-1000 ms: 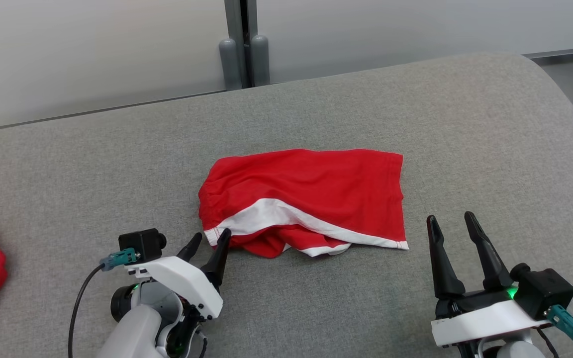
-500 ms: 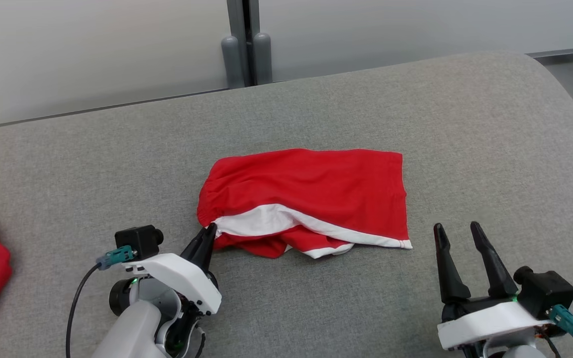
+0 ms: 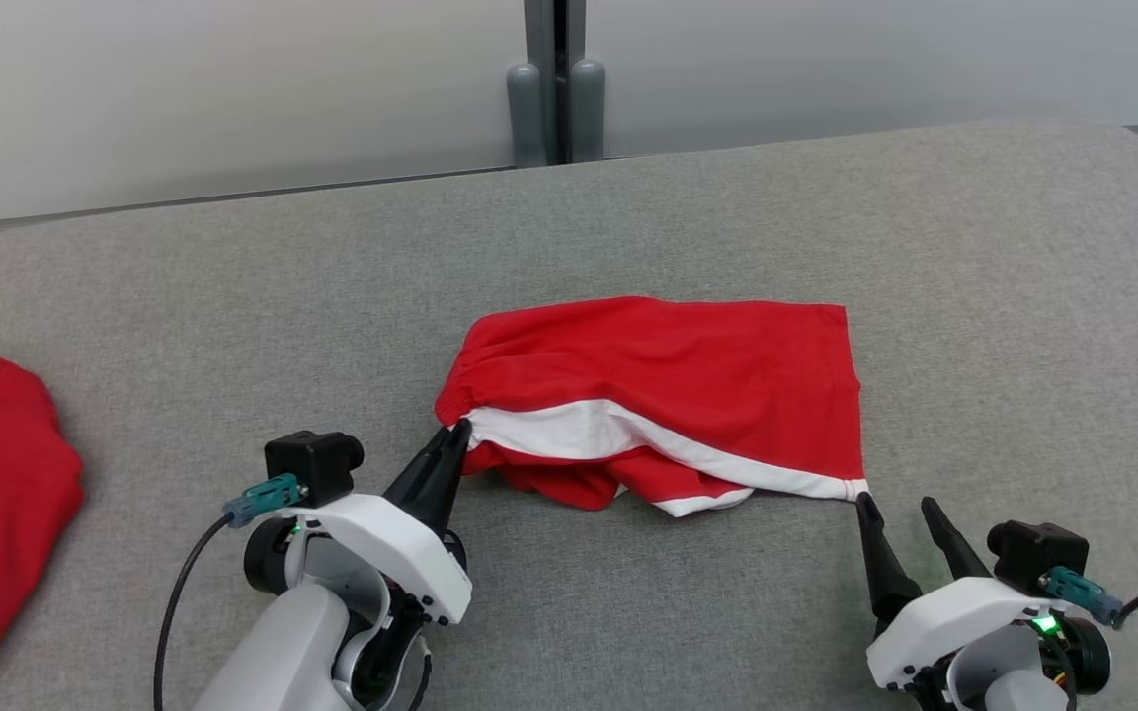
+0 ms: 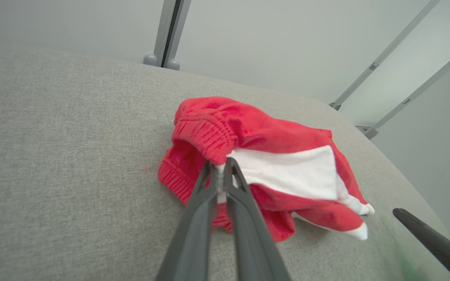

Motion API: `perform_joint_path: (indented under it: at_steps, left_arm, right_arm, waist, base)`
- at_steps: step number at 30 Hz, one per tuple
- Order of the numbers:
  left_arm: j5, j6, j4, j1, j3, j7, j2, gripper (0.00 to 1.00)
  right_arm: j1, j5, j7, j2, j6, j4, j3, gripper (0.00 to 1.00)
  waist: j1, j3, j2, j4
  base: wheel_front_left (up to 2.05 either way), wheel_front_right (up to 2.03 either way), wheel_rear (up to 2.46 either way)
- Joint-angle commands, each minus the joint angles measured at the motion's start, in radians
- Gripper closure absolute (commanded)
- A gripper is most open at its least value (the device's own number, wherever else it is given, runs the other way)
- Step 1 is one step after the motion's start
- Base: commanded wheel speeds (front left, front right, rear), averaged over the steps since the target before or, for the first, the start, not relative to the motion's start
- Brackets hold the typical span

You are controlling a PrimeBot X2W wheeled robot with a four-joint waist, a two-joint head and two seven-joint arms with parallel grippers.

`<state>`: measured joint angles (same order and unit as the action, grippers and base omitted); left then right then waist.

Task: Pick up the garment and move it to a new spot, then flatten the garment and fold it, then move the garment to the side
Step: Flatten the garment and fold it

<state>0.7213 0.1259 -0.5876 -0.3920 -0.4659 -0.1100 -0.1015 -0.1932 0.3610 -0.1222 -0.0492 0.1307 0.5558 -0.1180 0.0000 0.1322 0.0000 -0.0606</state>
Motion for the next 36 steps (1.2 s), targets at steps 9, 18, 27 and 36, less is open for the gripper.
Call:
perform_joint_path:
  at_steps: [9,18,27,36]
  left_arm:
    - [-0.021,-0.017,0.044,-0.002,-0.028,0.003,0.006,1.00]
    - [-0.027,-0.026,0.067,0.014,-0.044,0.013,-0.003,1.00]
    - [-0.036,-0.038,0.082,0.024,-0.050,0.009,-0.022,1.00]
    - [-0.085,-0.073,0.166,-0.033,-0.060,0.018,-0.068,1.00]
  right_arm:
    - [-0.108,-0.013,-0.032,-0.003,0.000,0.185,-0.015,0.00]
    - [-0.156,-0.019,-0.076,-0.002,0.000,0.294,-0.046,1.00]
    - [-0.173,-0.053,-0.130,-0.002,0.000,0.289,-0.058,1.00]
    - [-0.163,0.079,-0.143,-0.067,0.000,0.016,-0.100,1.00]
  waist:
    - [0.0000,0.014,0.0000,0.047]
    - [0.0000,0.004,0.0000,0.065]
    - [0.0000,-0.019,0.0000,0.069]
    - [0.0000,-0.110,0.0000,0.076]
  base:
    - [0.00,0.00,0.00]
    - [0.00,0.00,0.00]
    - [0.00,0.00,0.00]
    - [0.00,0.00,0.00]
